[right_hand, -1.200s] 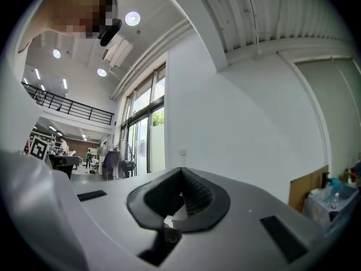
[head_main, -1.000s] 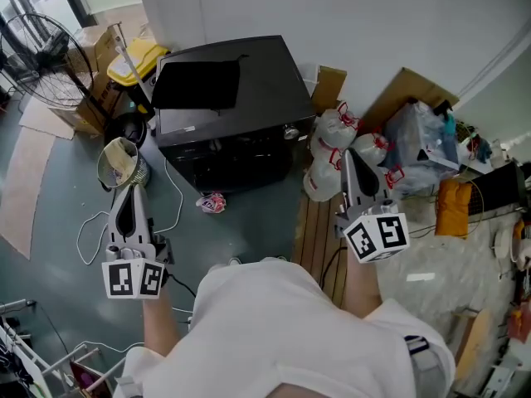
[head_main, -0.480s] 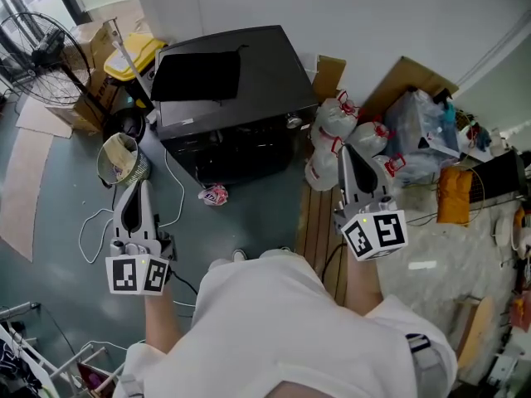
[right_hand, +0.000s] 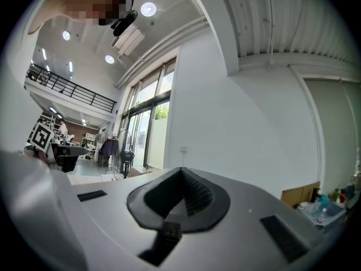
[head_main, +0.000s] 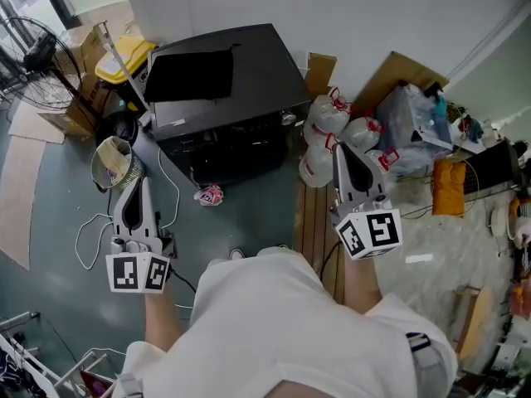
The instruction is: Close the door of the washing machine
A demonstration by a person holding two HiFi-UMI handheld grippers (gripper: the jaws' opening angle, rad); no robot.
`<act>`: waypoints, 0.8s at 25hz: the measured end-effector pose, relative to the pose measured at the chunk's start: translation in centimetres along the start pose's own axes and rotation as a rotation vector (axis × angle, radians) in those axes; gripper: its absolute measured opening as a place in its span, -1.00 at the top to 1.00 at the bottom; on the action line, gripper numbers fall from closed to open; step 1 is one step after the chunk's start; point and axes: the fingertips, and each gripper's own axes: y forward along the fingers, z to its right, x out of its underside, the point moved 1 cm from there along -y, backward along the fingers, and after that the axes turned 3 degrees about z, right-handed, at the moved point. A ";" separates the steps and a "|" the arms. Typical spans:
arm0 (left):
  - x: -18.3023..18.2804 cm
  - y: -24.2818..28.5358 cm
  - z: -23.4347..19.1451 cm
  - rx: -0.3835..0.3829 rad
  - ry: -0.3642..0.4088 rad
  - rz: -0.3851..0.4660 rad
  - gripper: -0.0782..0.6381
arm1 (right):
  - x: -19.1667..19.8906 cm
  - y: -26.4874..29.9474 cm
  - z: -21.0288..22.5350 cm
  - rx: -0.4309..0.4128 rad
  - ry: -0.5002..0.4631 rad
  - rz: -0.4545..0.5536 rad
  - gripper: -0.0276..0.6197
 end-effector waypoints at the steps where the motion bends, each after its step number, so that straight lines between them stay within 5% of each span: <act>1: 0.1 -0.1 0.0 0.003 0.000 -0.003 0.77 | 0.0 -0.1 -0.2 0.002 -0.005 -0.001 0.92; 20: 1.4 -0.5 -0.3 0.016 -0.014 -0.023 0.77 | 0.7 -0.7 -1.3 0.011 -0.020 -0.017 0.92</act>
